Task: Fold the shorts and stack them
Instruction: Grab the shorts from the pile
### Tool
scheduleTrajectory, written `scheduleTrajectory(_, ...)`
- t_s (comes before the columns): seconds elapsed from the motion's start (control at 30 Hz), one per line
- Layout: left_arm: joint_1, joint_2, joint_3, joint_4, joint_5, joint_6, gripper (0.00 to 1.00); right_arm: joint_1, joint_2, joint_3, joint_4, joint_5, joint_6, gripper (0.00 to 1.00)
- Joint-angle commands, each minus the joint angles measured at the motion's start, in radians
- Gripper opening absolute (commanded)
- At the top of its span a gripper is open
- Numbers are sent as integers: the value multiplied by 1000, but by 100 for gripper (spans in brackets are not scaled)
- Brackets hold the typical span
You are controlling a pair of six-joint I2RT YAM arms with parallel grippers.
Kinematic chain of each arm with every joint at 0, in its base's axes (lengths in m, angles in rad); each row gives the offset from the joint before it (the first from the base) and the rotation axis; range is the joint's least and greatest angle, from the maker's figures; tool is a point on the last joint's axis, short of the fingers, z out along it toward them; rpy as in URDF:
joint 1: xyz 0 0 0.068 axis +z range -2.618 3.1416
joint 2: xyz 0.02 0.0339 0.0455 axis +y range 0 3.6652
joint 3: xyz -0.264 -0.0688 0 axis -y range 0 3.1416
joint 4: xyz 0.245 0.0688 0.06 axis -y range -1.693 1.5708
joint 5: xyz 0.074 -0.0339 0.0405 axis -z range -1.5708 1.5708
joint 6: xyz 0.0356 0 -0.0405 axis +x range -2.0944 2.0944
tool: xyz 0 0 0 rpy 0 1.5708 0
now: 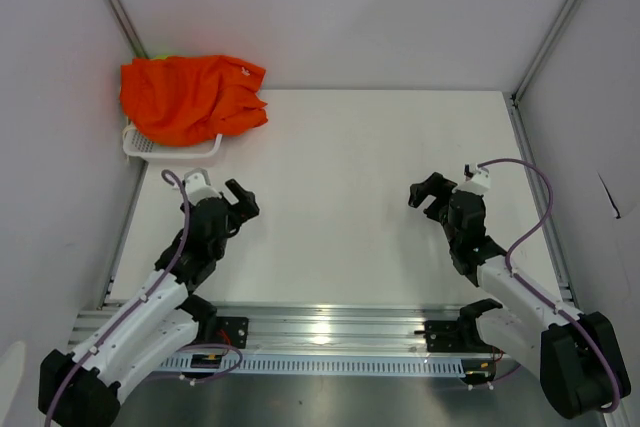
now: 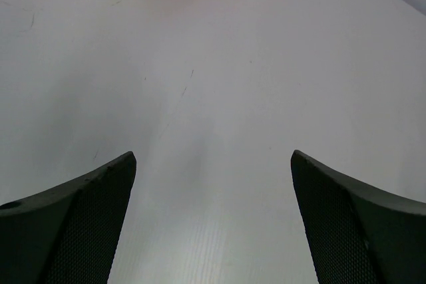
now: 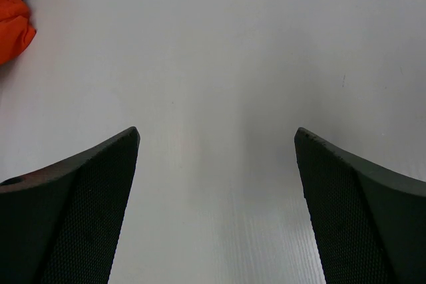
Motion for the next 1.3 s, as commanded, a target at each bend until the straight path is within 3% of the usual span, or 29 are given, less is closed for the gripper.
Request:
scheduleTrajectory(0.0,28,94,118,-54,-50,-138,99,5,-2,13,55,5,6,100)
scheduleTrajectory(0.13,155,214,230,-40,34,-194,99,6,-12,-9,82,-12,-6,99)
scheduleTrajectory(0.27,376,355,372,-43,166,-213,99,6,-2,-6,79,-18,-5,99)
scheduleTrajectory(0.47,528,548,540,-27,214,-253,99,6,5,-4,93,-40,-6,100)
scheduleTrajectory(0.73,640,772,711,21,317,-317,97,8,36,2,102,-61,-11,100)
scheduleTrajectory(1.0,668,976,870,16,223,-394,96,11,16,-15,119,-69,-8,99)
scheduleTrajectory(1.27,673,1252,1071,-10,248,-449,94,12,27,-6,114,-63,-22,99)
